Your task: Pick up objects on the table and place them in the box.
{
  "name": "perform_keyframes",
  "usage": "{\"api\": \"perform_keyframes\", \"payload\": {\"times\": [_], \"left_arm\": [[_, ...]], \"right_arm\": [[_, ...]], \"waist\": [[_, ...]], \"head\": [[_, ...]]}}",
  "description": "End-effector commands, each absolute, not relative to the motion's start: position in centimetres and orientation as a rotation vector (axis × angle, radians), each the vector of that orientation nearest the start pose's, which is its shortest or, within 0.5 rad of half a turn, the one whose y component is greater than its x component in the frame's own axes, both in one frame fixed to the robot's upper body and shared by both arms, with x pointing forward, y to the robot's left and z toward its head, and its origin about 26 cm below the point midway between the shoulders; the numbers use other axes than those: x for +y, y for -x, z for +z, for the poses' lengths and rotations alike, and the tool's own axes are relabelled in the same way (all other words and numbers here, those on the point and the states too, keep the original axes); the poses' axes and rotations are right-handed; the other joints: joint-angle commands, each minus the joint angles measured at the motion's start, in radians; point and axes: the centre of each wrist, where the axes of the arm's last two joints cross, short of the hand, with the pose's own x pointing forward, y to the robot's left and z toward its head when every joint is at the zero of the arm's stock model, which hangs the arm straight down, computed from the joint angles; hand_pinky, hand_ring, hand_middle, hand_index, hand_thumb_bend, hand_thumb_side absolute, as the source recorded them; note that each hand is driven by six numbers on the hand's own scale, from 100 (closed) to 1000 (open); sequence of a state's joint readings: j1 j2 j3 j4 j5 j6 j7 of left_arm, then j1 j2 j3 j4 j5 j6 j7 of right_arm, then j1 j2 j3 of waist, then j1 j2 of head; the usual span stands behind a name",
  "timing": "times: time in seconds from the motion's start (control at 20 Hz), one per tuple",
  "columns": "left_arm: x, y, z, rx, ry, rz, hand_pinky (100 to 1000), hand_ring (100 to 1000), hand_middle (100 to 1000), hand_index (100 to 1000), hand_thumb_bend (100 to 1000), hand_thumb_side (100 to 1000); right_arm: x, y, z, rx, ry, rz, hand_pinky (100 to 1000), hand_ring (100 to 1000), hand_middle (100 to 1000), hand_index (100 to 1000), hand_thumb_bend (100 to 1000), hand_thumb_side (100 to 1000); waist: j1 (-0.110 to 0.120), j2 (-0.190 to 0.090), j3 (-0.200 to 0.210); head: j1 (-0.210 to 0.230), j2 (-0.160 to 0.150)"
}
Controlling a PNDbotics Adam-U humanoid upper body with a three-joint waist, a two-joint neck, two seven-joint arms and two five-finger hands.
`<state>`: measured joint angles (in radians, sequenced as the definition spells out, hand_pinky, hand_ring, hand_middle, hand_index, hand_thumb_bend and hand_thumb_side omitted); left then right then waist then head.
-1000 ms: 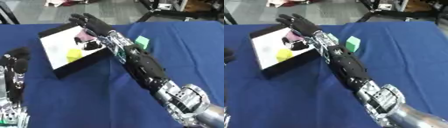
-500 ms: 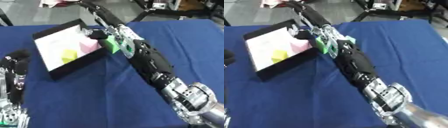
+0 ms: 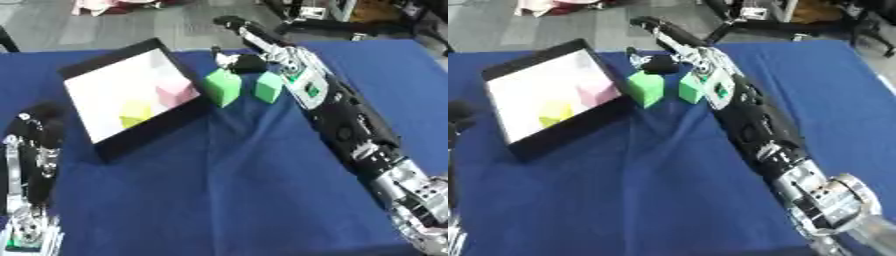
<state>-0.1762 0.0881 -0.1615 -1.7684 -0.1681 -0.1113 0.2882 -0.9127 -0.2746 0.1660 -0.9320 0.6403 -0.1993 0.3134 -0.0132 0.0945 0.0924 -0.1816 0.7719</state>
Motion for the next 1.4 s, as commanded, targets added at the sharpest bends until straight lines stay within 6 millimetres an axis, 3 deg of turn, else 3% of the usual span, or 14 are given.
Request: {"api": "perform_keyframes", "payload": {"times": [0.05, 0.3, 0.6, 0.8, 1.2, 1.3, 1.4], "left_arm": [[19.9, -30.7, 9.2, -2.100, -0.220, -0.083, 748, 728, 604, 694, 831, 780], [19.8, -30.7, 9.3, -2.101, -0.219, -0.082, 748, 728, 604, 694, 832, 779], [19.7, -30.7, 9.3, -2.103, -0.214, -0.080, 747, 729, 604, 694, 831, 780], [19.6, -30.7, 9.3, -2.104, -0.210, -0.081, 747, 730, 604, 694, 832, 780], [19.5, -30.7, 9.4, -2.105, -0.203, -0.078, 747, 730, 604, 693, 833, 779], [19.5, -30.7, 9.4, -2.105, -0.202, -0.079, 747, 731, 604, 693, 833, 780], [19.4, -30.7, 9.4, -2.106, -0.201, -0.080, 747, 731, 604, 693, 833, 780]], "right_arm": [[-21.9, -48.0, 16.0, -1.589, 0.517, 1.354, 981, 1000, 1000, 1000, 100, 850], [-21.2, -48.2, 14.6, -1.486, 0.568, 1.441, 995, 1000, 1000, 1000, 100, 861], [-20.0, -48.2, 13.1, -1.440, 0.668, 1.478, 999, 1000, 1000, 1000, 100, 749], [-19.3, -48.3, 12.3, -1.422, 0.703, 1.489, 1000, 1000, 1000, 1000, 100, 765], [-18.8, -48.3, 11.2, -1.404, 0.772, 1.461, 995, 990, 1000, 1000, 100, 687], [-18.6, -48.3, 10.8, -1.398, 0.783, 1.459, 982, 960, 1000, 1000, 100, 603], [-18.5, -48.3, 10.6, -1.395, 0.795, 1.454, 935, 863, 1000, 1000, 100, 415]], "waist": [[-0.008, -0.025, 0.001], [-0.005, -0.025, 0.005], [-0.004, -0.026, 0.011], [-0.003, -0.025, 0.013], [0.001, -0.022, 0.020], [0.001, -0.022, 0.021], [0.002, -0.022, 0.022]], "head": [[0.004, -0.002], [-0.001, -0.002], [-0.008, -0.002], [-0.013, -0.002], [-0.023, -0.002], [-0.025, -0.002], [-0.025, -0.002]]}}
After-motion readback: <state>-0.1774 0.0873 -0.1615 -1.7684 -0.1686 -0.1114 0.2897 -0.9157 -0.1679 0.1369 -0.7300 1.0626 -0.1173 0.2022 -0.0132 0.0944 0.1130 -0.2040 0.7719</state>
